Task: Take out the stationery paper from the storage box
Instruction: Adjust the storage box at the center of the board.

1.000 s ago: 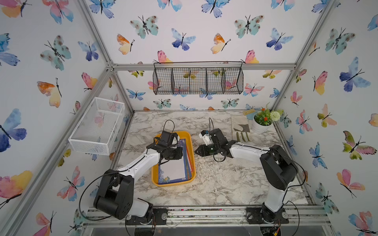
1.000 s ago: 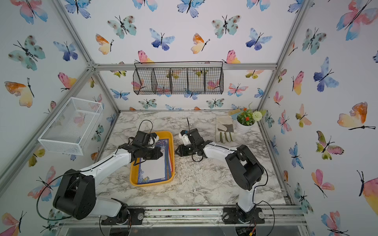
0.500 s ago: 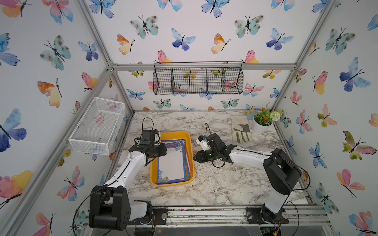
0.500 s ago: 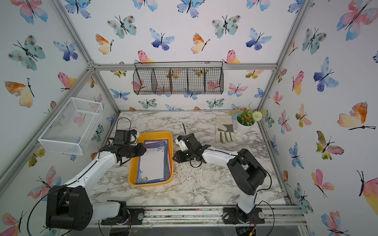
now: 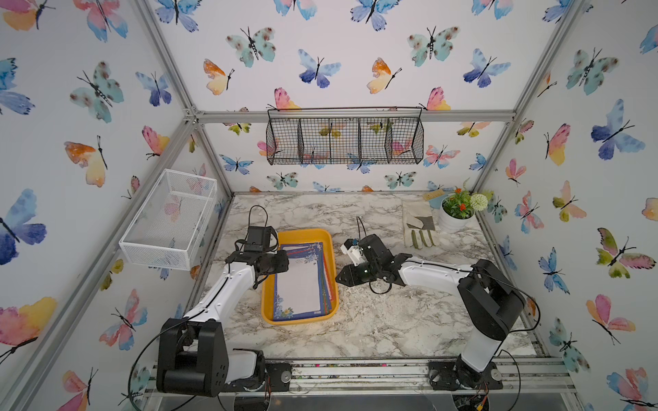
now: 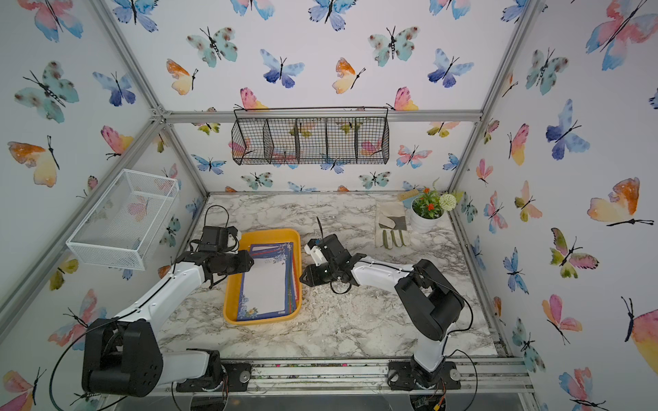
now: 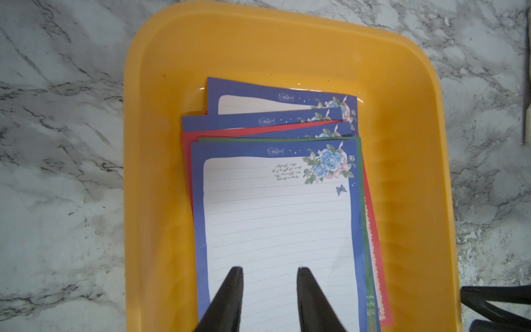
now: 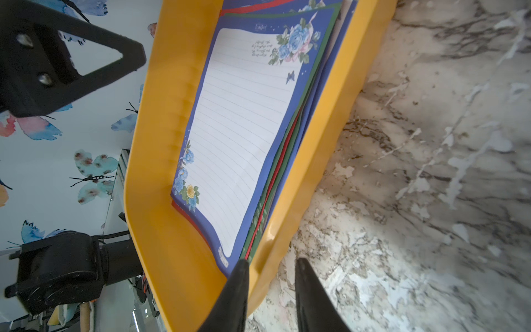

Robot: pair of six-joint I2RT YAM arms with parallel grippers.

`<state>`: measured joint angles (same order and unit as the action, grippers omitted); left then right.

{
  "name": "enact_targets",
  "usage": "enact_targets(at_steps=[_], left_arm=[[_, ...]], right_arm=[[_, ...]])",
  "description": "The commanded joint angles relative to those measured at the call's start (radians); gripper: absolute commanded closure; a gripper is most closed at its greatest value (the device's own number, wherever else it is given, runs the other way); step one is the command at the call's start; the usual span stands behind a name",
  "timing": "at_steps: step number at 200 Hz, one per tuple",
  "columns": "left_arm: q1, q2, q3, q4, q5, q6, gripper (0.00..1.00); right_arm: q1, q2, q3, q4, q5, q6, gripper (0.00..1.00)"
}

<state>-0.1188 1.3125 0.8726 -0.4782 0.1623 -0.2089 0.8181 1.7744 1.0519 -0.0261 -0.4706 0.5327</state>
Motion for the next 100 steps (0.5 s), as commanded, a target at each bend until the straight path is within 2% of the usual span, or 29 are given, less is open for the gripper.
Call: enact_targets(at_steps=[1, 100], left_arm=[[0.005, 0.017, 0.003, -0.003, -0.026, 0.013, 0.65], [0.007, 0.051, -0.010, 0.015, -0.006, 0.037, 0.63]], right_arm=[[0.013, -0.035, -0.013, -0.014, -0.025, 0.011, 0.69], [0.050, -0.028, 0.000, -0.010, -0.059, 0.021, 0.70]])
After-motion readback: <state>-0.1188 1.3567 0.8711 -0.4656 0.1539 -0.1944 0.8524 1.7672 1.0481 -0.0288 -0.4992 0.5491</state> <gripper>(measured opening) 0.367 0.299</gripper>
